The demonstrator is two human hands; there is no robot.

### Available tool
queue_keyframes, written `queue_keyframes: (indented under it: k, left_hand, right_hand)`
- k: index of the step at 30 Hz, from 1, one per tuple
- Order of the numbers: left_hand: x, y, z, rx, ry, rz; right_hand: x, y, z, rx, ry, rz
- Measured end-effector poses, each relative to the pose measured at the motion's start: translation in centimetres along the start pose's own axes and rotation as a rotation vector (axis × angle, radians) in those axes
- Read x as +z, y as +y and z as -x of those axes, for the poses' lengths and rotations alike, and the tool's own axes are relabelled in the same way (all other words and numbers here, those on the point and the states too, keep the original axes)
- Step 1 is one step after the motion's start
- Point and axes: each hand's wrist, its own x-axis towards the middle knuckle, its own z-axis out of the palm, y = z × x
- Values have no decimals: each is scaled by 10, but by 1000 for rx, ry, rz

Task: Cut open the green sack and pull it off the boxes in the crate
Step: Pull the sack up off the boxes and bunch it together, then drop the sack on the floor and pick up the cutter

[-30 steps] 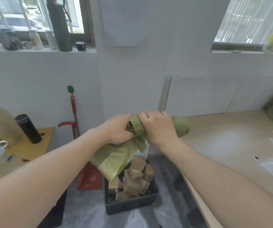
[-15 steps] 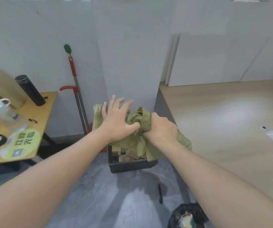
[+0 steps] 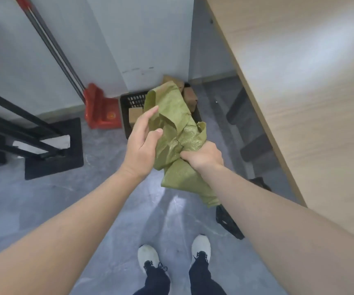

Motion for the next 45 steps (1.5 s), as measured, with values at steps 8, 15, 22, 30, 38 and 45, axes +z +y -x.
queue_keyframes:
  k: [8,15,22,30,38,45]
  left_hand:
    - [51,-192,12,-163,5,35]
    - [108,-363,4,-232,68,118]
    - [155,-505,-9,-258,81,213]
    - [188,-579,-27,-241,80,208]
    - [217,-612,-28,-295,75,222]
    - [236,-607,-38,-306,21,194]
  right_hand:
    - [120,113,-117,113,54,-39]
    - [207,209,-234,101,60,30]
    - [267,280,-346,102,21,131]
    - [304,318,-415,74,44,113]
    - [328,347,-451,79,53,122]
    - [332,364,-460,99,51,228]
